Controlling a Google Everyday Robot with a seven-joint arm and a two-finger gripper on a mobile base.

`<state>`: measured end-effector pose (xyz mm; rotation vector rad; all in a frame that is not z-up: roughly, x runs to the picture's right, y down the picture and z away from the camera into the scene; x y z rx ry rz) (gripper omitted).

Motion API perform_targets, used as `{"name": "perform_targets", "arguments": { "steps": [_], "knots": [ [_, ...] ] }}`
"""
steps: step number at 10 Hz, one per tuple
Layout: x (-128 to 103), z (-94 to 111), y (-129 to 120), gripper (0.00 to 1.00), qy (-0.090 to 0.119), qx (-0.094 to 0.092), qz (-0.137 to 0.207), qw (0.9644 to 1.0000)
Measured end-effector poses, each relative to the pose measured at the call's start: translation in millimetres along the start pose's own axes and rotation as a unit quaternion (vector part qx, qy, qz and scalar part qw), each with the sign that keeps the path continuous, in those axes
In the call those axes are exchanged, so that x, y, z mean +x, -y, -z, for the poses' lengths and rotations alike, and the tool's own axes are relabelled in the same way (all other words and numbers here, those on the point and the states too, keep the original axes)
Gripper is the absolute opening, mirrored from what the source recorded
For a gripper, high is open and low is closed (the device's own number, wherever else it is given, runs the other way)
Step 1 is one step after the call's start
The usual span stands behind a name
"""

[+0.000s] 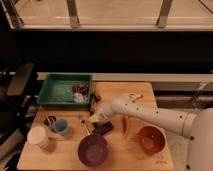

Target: Wipe purple bowl with brush

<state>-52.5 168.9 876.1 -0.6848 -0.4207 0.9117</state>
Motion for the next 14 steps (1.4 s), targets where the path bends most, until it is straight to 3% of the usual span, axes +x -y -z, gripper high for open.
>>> {"name": "perform_targets", "arguments": {
  "steps": [1,3,6,8,10,12,13,14],
  "knots": [
    [3,6,1,0.0,-0.003,0.007,0.002,1.0],
    [-1,38,9,0.0,0.003,0.038,0.006,0.9992],
    [-32,111,2,0.0,0.012,0.083,0.019,0.9963],
    [-49,149,1,0.0,0.014,0.1,0.02,0.9947],
    [-49,174,8,0.0,0.017,0.112,0.012,0.9935],
    [-36,188,20,0.0,0.024,0.111,0.013,0.9934],
    [-22,191,25,0.0,0.025,0.097,0.027,0.9945],
    [-7,189,21,0.0,0.02,0.063,0.061,0.996]
  ]
}}
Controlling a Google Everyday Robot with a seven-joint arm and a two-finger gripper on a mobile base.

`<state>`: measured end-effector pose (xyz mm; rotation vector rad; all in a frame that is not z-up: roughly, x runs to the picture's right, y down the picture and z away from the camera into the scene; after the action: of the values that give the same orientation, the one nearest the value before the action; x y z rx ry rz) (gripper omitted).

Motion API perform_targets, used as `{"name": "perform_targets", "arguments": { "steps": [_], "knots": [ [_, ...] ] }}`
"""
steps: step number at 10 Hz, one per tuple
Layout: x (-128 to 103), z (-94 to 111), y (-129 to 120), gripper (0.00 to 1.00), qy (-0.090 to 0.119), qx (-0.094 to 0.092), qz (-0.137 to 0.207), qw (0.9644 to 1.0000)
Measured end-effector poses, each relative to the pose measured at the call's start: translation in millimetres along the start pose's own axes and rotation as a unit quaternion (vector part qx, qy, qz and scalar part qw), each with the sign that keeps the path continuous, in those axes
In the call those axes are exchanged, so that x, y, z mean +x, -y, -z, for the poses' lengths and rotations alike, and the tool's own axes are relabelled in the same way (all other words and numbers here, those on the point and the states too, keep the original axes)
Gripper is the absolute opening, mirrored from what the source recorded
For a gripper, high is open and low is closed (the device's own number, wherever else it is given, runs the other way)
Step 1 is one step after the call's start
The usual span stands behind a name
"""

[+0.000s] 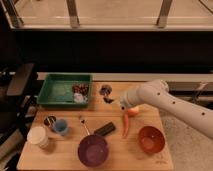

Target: Wipe purple bowl with brush

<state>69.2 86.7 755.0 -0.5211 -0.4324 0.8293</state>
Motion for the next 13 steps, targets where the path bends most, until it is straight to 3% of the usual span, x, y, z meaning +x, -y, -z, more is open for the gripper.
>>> {"name": "perform_targets", "arguments": {
  "steps": [2,4,9,13],
  "knots": [
    [14,0,-22,0.0,0.001,-0.048,0.06,0.997],
    [16,-1,-36,0.0,0.003,-0.067,0.092,0.9936],
    [23,3,-67,0.0,0.0,-0.078,0.121,0.9896],
    [26,-7,-72,0.0,0.002,-0.077,0.13,0.9886]
  ]
}}
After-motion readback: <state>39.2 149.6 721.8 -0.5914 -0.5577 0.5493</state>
